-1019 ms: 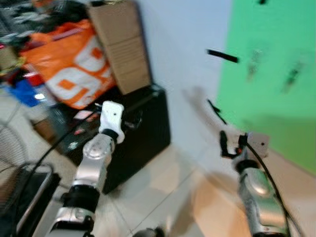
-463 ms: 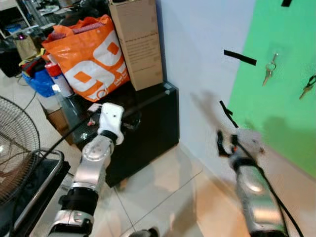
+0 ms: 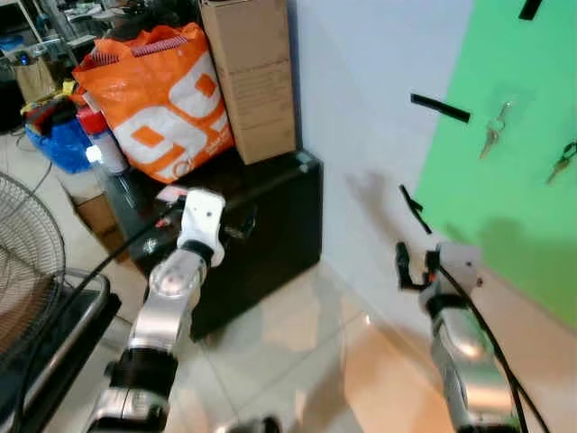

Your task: Hang keys on a hook

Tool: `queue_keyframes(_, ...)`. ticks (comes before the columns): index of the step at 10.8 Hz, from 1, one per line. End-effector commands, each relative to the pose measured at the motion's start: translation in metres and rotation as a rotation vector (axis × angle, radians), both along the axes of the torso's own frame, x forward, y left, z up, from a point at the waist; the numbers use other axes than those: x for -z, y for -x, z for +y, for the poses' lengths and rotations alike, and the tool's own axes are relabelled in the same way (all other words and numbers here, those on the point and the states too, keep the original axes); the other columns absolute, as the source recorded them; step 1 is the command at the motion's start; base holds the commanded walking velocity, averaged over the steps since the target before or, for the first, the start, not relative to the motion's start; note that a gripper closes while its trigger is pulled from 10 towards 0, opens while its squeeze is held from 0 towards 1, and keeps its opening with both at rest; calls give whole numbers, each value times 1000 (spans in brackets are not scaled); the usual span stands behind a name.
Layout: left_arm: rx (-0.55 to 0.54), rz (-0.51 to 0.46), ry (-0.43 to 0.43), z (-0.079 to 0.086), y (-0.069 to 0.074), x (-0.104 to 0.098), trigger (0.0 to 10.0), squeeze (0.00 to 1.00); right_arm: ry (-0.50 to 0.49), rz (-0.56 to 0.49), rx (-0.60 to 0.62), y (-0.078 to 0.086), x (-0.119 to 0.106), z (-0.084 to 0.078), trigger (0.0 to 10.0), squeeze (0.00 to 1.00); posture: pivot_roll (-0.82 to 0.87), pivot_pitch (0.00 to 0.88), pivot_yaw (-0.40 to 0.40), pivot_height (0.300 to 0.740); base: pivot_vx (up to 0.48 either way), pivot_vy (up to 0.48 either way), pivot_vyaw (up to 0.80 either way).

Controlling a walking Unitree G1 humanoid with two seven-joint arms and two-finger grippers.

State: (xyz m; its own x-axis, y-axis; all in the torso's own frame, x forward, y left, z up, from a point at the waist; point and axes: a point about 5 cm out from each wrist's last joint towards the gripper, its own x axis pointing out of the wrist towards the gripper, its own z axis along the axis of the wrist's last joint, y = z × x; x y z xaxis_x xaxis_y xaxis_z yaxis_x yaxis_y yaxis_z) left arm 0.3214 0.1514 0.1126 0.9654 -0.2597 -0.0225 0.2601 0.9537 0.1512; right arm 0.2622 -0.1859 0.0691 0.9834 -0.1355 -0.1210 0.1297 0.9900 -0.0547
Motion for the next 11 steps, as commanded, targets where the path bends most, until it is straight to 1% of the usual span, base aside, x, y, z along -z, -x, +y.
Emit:
queue_keyframes(1, -27, 10, -4, 9, 2, 1, 10000, 624, -5, -25, -32, -7, -6, 8, 10000, 1000, -74, 0, 72, 740, 270, 0, 681)
queue_keyframes(4, -32, 13, 6, 9, 2, 0, 10000, 639, -37, 24, -35, -10, -7, 10, 10000, 1000, -94, 0, 72, 740, 306, 0, 669)
queue_keyframes(6, -2, 29, 12, 5, 4, 2, 10000, 635, -46, 16, -35, -8, -9, 8, 10000, 1000, -104, 0, 80, 740, 330, 0, 0)
queue_keyframes(9, 2, 31, 27, 5, 4, 0, 10000, 639, -37, 21, -26, -4, -6, 5, 10000, 1000, -96, 0, 77, 740, 330, 0, 0)
queue_keyframes(11, 5, 33, 26, 6, 3, -2, 10000, 647, -39, 34, -26, -5, -5, 5, 10000, 1000, -84, 0, 75, 740, 326, 0, 0)
